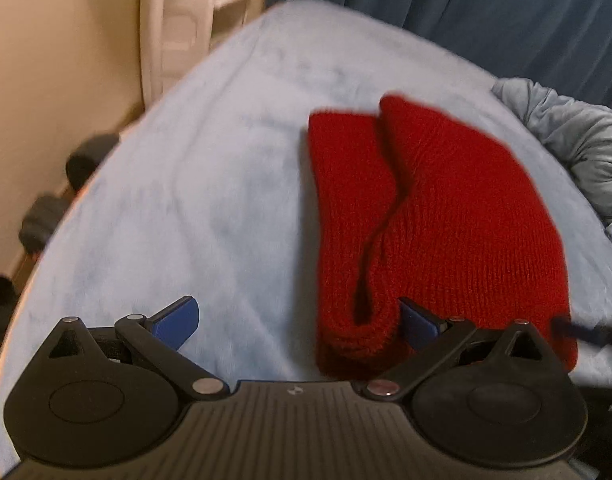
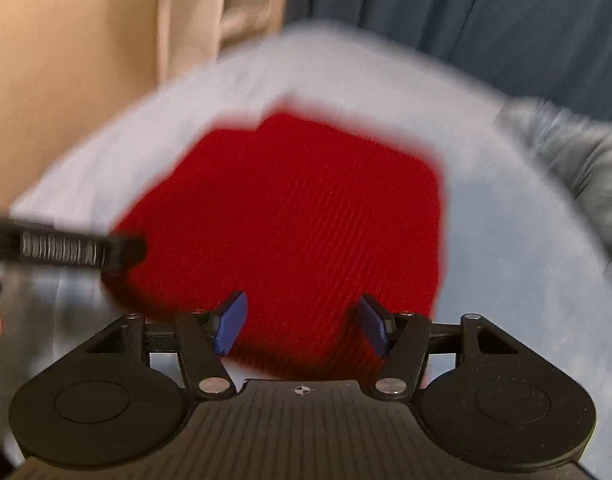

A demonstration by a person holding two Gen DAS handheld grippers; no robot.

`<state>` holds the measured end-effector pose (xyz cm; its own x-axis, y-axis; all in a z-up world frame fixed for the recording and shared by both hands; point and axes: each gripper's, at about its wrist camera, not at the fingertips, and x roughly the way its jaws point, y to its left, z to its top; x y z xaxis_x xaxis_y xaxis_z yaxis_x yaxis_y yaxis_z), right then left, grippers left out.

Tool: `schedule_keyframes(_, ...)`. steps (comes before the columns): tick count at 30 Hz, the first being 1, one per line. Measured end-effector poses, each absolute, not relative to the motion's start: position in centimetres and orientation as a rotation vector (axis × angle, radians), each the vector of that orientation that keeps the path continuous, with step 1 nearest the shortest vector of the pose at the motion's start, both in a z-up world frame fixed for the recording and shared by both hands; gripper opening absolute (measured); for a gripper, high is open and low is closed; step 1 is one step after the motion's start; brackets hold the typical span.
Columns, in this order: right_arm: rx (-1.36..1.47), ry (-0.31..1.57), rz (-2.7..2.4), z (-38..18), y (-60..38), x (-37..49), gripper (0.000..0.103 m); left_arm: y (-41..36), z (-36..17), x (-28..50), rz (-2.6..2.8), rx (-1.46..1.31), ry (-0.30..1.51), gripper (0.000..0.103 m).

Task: Fold small clothes

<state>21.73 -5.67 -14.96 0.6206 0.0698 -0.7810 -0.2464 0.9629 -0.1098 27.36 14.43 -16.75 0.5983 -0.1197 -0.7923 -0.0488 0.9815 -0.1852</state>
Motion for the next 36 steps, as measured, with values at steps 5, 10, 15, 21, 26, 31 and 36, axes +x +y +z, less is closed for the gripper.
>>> schedule_keyframes(5, -0.338, 0.928, 0.217, -14.7, -4.4, 19.8, 0.065, 14.9, -15.5, 25.1, -0.03, -0.235, 0.956, 0.103)
schedule_keyframes(10, -0.205, 0.873, 0.168, -10.2, -6.4, 16.6, 0.081, 15.0, -11.5, 21.9, -0.038, -0.287, 0.919, 0.103)
schedule_keyframes(15, -0.158, 0.817, 0.107, -7.6, -9.5, 13.9, 0.084, 13.6, -7.7, 16.3, -0.002, -0.21, 0.873, 0.103)
schedule_keyframes(21, -0.037, 0.77, 0.082, -5.4, -13.0, 10.6, 0.084, 12.2, -4.3, 11.5, 0.013, -0.169, 0.836, 0.103)
schedule_keyframes(26, 0.014, 0.717, 0.094, -3.8, -14.6, 7.6, 0.084, 11.2, -2.6, 9.0, 0.017, -0.132, 0.81, 0.103)
schedule_keyframes(31, 0.045, 0.678, 0.102, -2.7, -15.8, 5.7, 0.084, 10.4, -1.7, 7.4, 0.03, -0.103, 0.793, 0.103)
schedule_keyframes(36, 0.051, 0.657, 0.117, -2.2, -16.4, 4.8, 0.085, 10.1, -1.4, 6.8, 0.027, -0.093, 0.79, 0.103)
